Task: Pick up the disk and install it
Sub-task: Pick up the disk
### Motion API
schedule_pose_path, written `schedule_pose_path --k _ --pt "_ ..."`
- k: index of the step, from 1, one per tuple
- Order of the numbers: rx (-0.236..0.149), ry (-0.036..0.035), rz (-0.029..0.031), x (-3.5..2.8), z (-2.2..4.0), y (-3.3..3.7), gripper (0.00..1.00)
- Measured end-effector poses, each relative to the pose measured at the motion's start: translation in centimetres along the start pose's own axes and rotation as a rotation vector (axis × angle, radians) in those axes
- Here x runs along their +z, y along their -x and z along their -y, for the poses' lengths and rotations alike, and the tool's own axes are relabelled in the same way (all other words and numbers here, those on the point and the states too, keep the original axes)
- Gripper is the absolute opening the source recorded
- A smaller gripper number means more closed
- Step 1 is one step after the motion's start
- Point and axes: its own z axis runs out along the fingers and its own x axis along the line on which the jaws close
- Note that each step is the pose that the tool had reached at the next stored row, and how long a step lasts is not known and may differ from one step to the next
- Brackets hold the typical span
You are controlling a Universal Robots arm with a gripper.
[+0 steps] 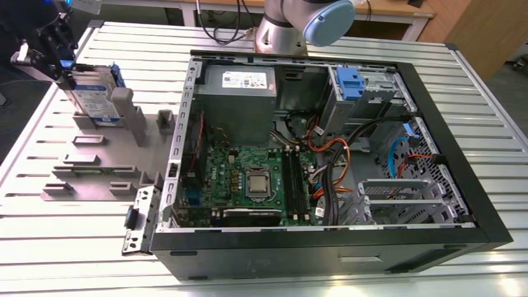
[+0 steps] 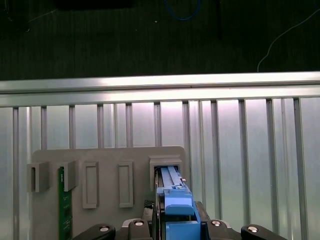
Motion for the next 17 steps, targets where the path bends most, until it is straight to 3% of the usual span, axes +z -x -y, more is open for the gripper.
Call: schedule_pose_path --k 4,17 --pt "0.000 0.0001 -0.0001 0.00 0.00 0.00 0.37" --pt "0.000 0.0000 0.0000 0.01 0.00 0.00 0.36"
